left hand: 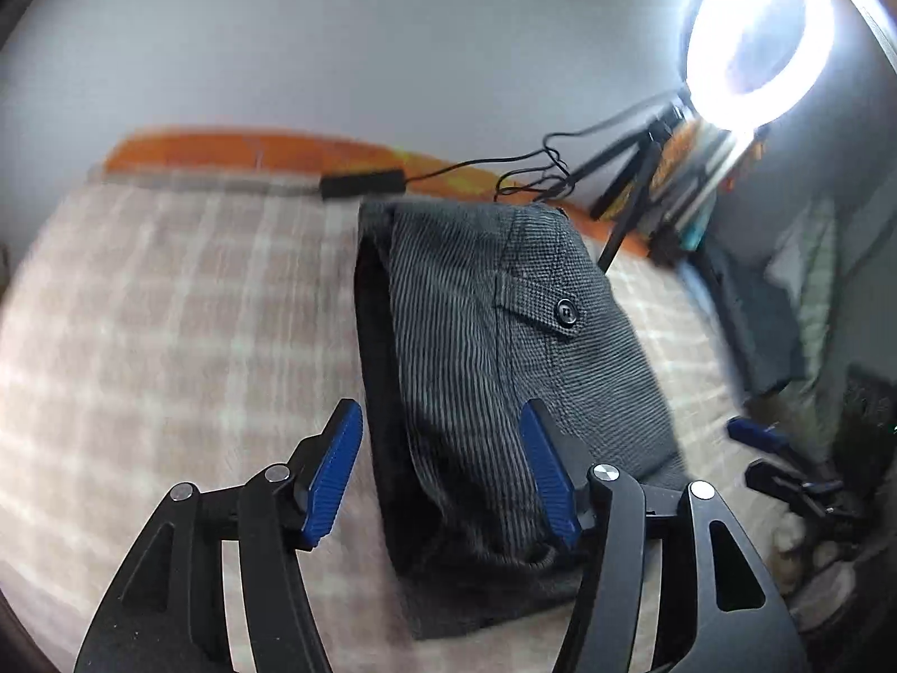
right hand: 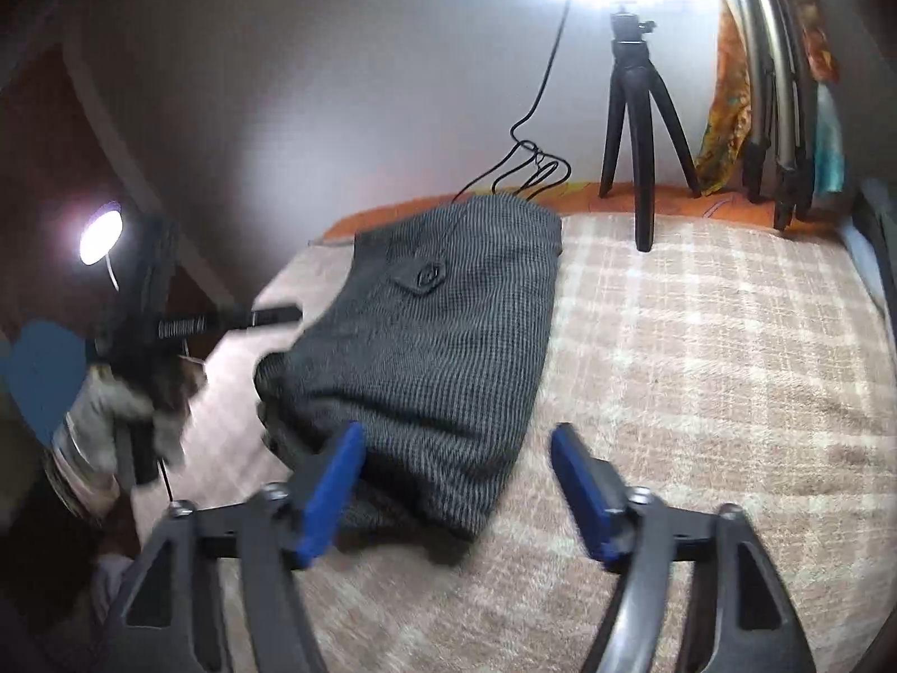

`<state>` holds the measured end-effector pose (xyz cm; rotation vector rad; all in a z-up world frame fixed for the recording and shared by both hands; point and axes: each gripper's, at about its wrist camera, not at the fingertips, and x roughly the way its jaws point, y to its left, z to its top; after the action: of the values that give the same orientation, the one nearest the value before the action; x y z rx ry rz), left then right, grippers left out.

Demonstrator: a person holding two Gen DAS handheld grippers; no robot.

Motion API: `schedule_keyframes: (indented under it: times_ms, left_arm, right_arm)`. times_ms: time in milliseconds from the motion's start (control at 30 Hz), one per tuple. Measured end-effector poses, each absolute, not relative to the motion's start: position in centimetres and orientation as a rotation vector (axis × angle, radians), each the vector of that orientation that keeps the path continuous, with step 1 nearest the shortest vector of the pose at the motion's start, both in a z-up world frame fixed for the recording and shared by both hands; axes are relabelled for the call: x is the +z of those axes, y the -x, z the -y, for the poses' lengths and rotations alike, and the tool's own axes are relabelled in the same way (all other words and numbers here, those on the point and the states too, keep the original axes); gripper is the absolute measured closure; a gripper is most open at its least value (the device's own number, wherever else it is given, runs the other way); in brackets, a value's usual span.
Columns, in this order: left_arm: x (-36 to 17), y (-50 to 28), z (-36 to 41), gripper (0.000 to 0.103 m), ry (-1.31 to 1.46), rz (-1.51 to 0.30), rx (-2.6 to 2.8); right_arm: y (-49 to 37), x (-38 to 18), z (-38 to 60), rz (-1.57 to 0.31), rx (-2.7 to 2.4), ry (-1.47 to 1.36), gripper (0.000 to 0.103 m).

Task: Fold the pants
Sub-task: 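Grasp the folded shorts with the left tool while the right tool grips the other side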

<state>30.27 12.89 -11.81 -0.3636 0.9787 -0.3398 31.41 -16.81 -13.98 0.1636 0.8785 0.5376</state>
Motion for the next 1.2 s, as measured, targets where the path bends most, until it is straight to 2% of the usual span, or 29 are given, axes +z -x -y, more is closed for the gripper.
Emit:
schedule_keyframes:
  times_ms: [33,300,400,533,700,900,967,1033,1100,1133,1200]
  left_arm:
    - [-12.6,-30.5,-13.3,0.04,0.434,-1.003,-0.343]
    - [-16.5,-33.0,-16.5,0.04,0.735,-1.104,-0.401]
    - [-17.4,-33.9,-16.7,0.04,0.8,-1.121,-0.442]
    - [-17.4,-34.8,-16.5,0.031,0.814,-1.123,-0.496]
    - [-17.9,-35.6,-16.5,0.029,0.872,-1.117,-0.552]
    - [-17.8,-36.7,-15.4,0.028,0.809,-1.118,-0.598]
    - [-17.8,-37.0,-15.2,0.028,0.817,-1.106,-0.594]
    - [-17.9,-37.3,-15.0,0.028,0.826,-1.092,-0.591]
    - [-17.6,-37.3,-14.5,0.029,0.793,-1.068,-0.579]
    - [-17.6,-37.3,-14.1,0.031,0.774,-1.06,-0.58]
    - [-17.6,-37.4,-13.8,0.048,0.744,-1.053,-0.559]
  right_arm:
    - [-31.8,-14.0,17.0,-0.885,0.545,-0.181,0.024]
    - [-37.5,-16.8,19.0,-1.033,0.612,-0.332,0.02]
    - [-39.7,-18.7,19.8,-1.086,0.619,-0.428,0.02]
    - [-41.5,-20.6,20.1,-1.107,0.639,-0.503,0.021]
    - [-43.1,-21.2,19.5,-1.103,0.691,-0.552,0.023]
    - [-44.5,-21.9,18.1,-1.109,0.755,-0.586,0.032]
    - [-44.8,-22.1,17.6,-1.115,0.773,-0.597,0.04]
    - [-45.3,-22.3,16.8,-1.116,0.781,-0.599,0.042]
    - [-45.4,-22.2,16.0,-1.122,0.785,-0.59,0.048]
    - [-45.2,-22.2,15.6,-1.127,0.772,-0.575,0.055]
    - [-44.9,-22.1,15.4,-1.128,0.756,-0.565,0.062]
